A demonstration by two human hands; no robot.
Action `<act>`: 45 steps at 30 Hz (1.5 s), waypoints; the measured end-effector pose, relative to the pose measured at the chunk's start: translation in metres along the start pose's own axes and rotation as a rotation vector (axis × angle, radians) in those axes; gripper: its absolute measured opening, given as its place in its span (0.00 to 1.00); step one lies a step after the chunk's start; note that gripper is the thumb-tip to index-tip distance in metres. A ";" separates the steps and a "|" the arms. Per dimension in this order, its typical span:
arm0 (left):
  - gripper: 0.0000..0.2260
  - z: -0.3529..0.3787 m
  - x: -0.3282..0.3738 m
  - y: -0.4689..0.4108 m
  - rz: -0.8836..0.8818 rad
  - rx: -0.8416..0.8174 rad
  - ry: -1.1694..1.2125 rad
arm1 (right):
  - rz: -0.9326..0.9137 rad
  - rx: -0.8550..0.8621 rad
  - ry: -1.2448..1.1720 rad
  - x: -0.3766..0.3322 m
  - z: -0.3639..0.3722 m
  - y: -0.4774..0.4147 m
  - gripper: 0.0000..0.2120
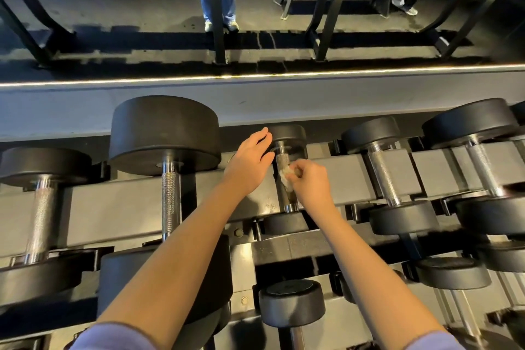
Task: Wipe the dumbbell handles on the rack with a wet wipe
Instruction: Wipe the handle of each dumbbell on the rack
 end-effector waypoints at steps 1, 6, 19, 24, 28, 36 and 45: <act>0.22 0.000 0.000 0.001 -0.003 -0.011 -0.011 | -0.007 0.021 -0.003 -0.004 0.001 -0.007 0.05; 0.23 -0.002 0.000 0.007 0.003 -0.029 -0.036 | 0.056 0.031 -0.070 -0.004 -0.002 -0.001 0.06; 0.20 0.015 -0.010 0.070 0.001 -0.010 -0.106 | 0.212 0.060 -0.142 0.015 -0.009 0.044 0.05; 0.14 0.021 0.018 0.121 0.115 0.044 -0.098 | 0.157 0.356 -0.263 0.022 -0.034 0.089 0.05; 0.12 0.061 0.012 0.177 0.365 -0.019 -0.170 | 0.167 0.423 -0.364 0.039 -0.035 0.141 0.03; 0.17 0.143 -0.037 0.218 0.148 -0.432 -0.292 | 0.394 0.323 -0.303 0.111 0.021 0.237 0.03; 0.24 0.186 -0.057 0.247 0.100 -0.497 -0.476 | 0.525 0.136 -0.174 0.176 0.067 0.301 0.01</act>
Point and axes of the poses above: each hand's wrist, its own y-axis away from the middle knuckle, its own z-axis out of the palm, x = y × z, the point moved 3 cm from there along -y, towards the middle knuckle, and after that the axes turned 2 degrees about x, right-handed, at the moved point
